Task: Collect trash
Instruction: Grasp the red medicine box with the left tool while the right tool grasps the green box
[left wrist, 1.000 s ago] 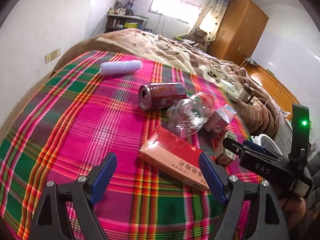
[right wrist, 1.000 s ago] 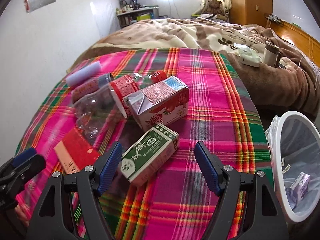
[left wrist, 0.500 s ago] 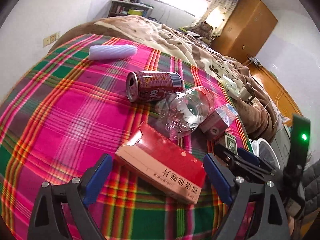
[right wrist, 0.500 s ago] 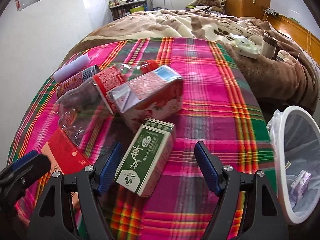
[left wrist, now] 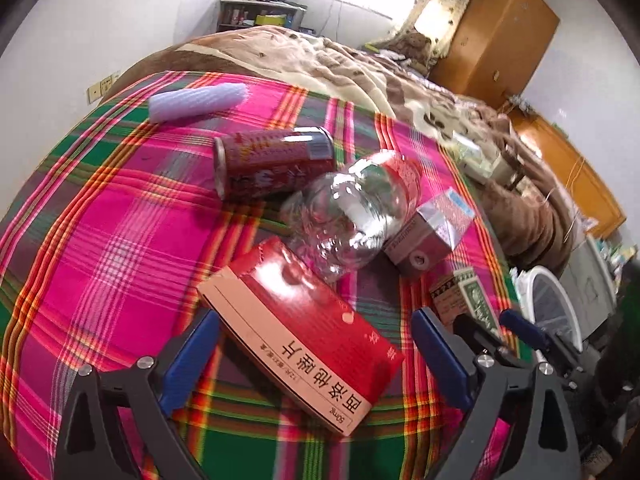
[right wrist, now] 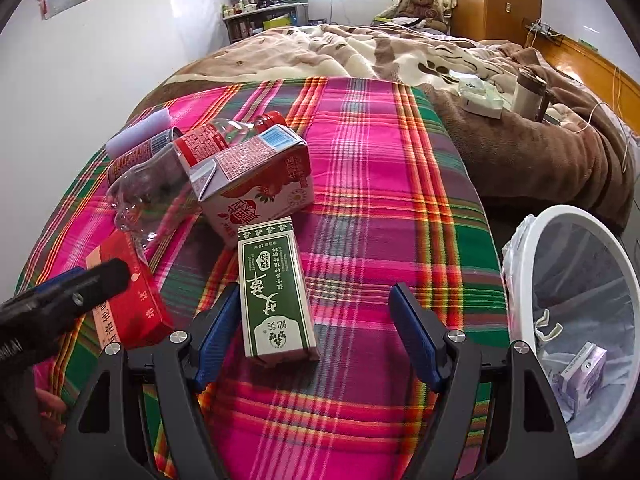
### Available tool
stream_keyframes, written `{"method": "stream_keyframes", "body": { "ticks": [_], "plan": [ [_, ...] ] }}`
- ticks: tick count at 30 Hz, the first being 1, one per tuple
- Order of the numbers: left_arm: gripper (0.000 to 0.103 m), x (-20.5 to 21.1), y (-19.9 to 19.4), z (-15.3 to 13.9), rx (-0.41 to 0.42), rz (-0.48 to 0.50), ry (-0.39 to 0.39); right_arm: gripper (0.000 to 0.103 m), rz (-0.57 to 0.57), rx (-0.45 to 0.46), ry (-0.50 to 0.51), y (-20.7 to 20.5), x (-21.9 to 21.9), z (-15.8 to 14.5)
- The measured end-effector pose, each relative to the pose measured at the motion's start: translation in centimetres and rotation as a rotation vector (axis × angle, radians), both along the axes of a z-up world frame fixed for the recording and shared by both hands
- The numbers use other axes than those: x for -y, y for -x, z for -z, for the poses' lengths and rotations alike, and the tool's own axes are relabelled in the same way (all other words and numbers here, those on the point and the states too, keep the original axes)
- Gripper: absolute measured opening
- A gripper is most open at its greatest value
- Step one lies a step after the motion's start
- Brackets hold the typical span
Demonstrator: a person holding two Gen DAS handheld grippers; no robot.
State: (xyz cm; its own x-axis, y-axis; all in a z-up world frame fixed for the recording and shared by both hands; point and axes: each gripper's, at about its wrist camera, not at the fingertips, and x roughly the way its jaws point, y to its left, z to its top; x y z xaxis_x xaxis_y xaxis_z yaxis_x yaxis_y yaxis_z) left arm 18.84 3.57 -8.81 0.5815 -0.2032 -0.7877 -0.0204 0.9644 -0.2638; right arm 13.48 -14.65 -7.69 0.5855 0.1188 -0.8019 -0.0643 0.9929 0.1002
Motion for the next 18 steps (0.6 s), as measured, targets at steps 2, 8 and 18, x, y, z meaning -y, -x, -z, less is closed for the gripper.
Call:
{"method": "stream_keyframes", "body": {
  "ticks": [2, 8, 18],
  "plan": [
    [0.097, 0.7, 0.0, 0.3, -0.009, 0.012, -0.034, 0.076, 0.0, 0.001, -0.007, -0.1, 0.2, 0.1],
    [0.097, 0.9, 0.5, 1.3, -0.04, 0.042, -0.1, 0.076, -0.002, 0.002, 0.0, 0.0, 1.1, 0.3],
    [0.098, -4.3, 3.1, 0.7, -0.035, -0.028, -0.141, 0.076, -0.034, 0.011, -0.006, 0.5, 0.9, 0.0]
  ]
}}
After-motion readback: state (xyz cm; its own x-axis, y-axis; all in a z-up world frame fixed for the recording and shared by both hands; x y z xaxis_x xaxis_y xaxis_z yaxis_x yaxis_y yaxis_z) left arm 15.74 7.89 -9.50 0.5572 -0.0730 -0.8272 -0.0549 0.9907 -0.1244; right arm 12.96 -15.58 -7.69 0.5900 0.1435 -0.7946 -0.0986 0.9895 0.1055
